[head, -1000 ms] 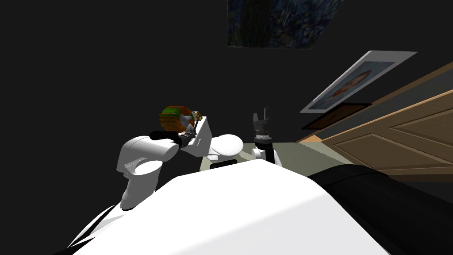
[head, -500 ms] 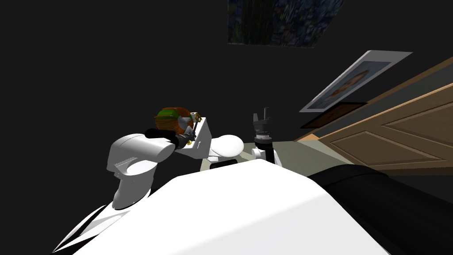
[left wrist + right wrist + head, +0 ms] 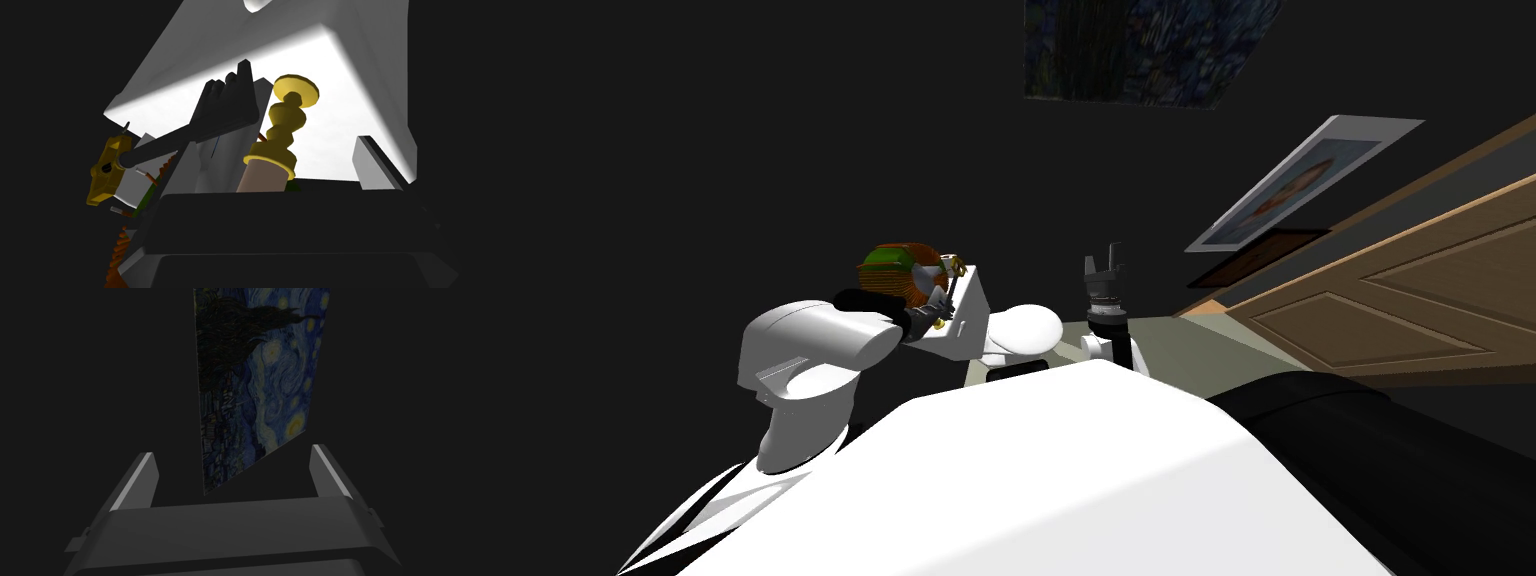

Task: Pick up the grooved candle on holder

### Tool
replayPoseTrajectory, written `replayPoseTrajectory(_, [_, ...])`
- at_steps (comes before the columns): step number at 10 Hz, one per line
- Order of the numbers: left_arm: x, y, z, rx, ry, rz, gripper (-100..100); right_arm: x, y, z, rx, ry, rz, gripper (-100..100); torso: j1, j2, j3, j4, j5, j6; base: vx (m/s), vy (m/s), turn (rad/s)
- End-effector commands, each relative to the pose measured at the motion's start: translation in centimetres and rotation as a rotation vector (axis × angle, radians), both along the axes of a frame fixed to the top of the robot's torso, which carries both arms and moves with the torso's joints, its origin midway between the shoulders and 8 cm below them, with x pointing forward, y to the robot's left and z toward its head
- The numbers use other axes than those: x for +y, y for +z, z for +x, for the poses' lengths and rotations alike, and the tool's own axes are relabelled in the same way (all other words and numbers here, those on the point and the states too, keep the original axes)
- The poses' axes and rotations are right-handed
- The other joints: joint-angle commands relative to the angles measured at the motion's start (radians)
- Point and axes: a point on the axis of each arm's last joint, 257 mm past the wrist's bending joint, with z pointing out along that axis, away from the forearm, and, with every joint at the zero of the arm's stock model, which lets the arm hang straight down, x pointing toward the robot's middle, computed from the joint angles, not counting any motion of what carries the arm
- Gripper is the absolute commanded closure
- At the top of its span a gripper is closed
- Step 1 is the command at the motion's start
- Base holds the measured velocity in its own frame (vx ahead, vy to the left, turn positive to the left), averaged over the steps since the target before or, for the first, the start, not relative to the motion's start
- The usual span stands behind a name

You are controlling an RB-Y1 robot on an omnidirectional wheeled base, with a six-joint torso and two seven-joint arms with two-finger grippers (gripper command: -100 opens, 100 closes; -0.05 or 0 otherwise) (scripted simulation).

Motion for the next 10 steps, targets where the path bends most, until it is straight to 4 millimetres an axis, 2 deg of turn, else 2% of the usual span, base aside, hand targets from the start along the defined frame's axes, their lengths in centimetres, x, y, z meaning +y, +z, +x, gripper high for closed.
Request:
replayPoseTrajectory(1, [0.0,0.0,0.0,0.000,0.000,0.000,0,0.0,0.0,0.0,0.000,0.000,0.000,0,0.000,0.000,0.000,0.000,0.000,0.000,0.000,0.000,0.000])
replayPoseTrajectory(2, [0.5,-0.6,0.8,0.000,0.010,-0.001,-100,0.0,0.0,0.0,0.000,0.000,0.000,0,0.000,0.000,0.000,0.000,0.000,0.000,-0.019,0.001,-0.065])
replayPoseTrajectory(6, [1.7,-1.8,2.2,-0.001,0.029,-0.001,-100,0.0,0.0,0.0,0.000,0.000,0.000,0,-0.001,0.002,0.001,0.001,0.000,0.000,-0.031,-0.004,-0.056])
replayPoseTrajectory(8, [1.8,-1.8,2.2,0.001,0.031,-0.001,-100,0.0,0.0,0.0,0.000,0.000,0.000,0,-0.001,0.002,0.001,0.000,0.000,0.000,-0.019,-0.005,-0.025])
replayPoseTrajectory(9, [1.8,-1.9,2.3,-0.001,0.030,-0.001,100,0.0,0.0,0.0,0.000,0.000,0.000,0,-0.001,0.001,0.001,0.000,0.000,0.000,0.000,0.000,0.000])
replayPoseTrajectory(10, [1.8,-1.9,2.3,-0.001,0.030,-0.001,100,0.0,0.0,0.0,0.000,0.000,0.000,0,-0.001,0.001,0.000,0.000,0.000,0.000,0.000,0.000,0.000])
